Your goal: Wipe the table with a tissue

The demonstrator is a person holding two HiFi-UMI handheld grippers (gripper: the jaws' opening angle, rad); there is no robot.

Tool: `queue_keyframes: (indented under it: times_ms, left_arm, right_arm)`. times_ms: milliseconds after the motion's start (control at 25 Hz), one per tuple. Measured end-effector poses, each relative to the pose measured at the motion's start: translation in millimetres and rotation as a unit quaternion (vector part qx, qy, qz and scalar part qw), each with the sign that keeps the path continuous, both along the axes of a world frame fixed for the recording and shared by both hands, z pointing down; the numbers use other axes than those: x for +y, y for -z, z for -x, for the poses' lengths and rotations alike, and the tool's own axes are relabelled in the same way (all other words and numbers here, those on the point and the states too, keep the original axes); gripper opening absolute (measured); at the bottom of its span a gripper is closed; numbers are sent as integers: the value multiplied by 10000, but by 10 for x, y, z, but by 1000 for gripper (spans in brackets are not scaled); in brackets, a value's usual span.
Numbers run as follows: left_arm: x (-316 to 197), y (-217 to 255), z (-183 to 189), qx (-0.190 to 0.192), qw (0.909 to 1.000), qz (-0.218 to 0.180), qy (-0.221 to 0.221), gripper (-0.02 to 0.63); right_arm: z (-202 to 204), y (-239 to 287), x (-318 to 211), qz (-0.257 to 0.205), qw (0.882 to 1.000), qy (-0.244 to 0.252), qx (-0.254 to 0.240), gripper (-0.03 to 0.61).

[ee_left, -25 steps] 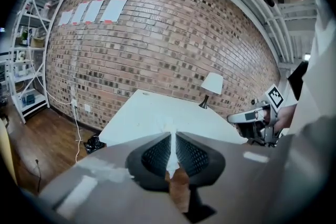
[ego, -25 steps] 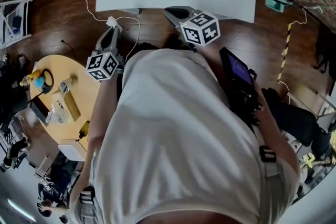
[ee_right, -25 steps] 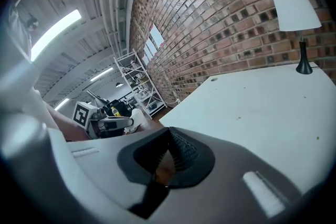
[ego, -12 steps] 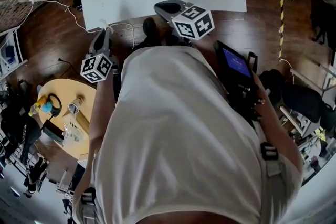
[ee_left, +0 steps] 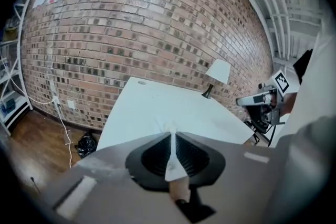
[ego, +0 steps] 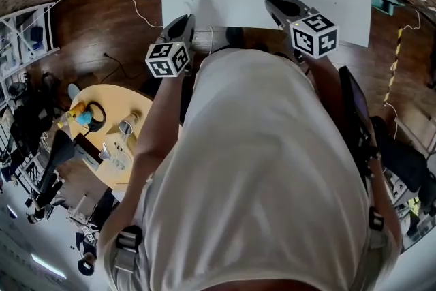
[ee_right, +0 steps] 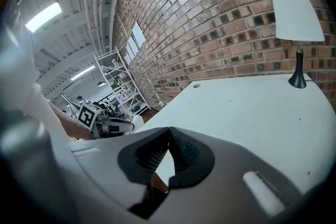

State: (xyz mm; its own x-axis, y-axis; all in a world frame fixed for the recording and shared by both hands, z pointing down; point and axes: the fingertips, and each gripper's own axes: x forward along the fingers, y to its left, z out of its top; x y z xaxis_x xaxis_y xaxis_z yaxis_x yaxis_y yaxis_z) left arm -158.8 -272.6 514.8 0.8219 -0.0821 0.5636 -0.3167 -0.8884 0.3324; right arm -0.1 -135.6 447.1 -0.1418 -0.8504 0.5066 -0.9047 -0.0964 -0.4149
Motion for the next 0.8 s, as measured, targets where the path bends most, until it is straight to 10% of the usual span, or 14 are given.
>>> queue_keyframes:
  times_ms: [800]
  left_arm:
    - [-626, -811, -241, -1555, 9825, -153, -1013, 31]
  right_arm:
    - [-202, -98, -146, 228, 9951, -957, -85, 8]
